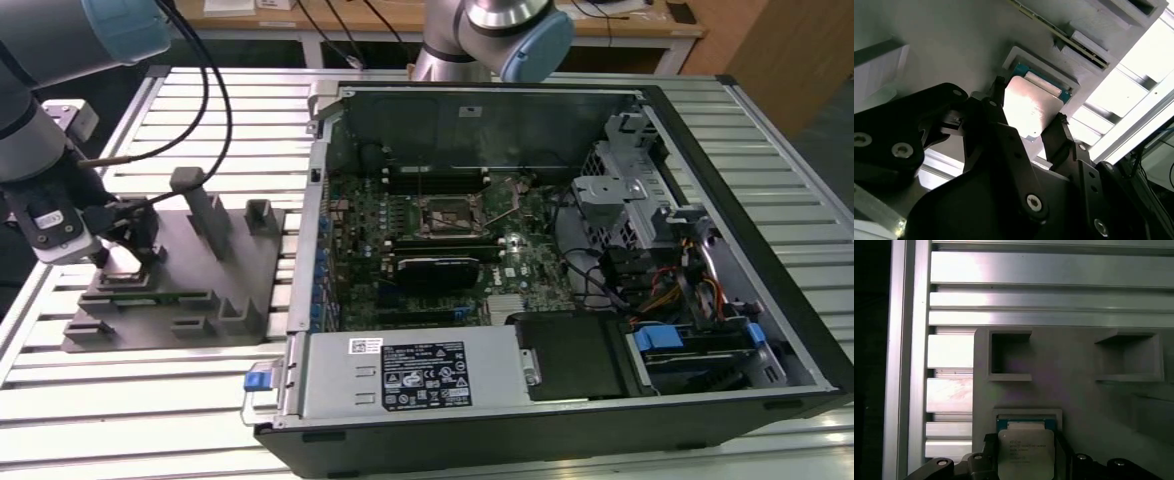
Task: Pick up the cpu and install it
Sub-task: 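Pick up the cpu and move it towards the insertion slot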
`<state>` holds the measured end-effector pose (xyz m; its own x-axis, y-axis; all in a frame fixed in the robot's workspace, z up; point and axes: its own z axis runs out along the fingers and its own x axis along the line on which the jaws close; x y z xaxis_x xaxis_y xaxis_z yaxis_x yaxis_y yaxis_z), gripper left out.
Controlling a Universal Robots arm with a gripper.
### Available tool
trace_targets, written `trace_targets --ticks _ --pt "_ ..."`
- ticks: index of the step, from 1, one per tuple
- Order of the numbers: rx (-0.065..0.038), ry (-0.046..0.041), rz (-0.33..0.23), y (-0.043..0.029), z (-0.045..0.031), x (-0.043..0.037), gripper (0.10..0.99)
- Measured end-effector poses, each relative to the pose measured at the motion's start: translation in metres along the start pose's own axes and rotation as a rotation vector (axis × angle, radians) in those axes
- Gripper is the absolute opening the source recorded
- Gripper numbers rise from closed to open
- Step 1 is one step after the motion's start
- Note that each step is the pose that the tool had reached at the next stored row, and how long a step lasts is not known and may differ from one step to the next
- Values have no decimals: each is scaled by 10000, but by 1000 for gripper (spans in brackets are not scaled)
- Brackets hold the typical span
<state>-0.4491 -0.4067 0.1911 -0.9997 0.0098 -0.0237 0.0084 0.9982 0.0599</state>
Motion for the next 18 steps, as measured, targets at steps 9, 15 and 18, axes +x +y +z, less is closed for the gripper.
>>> trace_targets --ticks 9,15,18 --pt "0 0 0 8 -136 -3 541" --pt "0 0 -1 19 -299 -7 541" --pt "0 0 0 24 -385 -9 541"
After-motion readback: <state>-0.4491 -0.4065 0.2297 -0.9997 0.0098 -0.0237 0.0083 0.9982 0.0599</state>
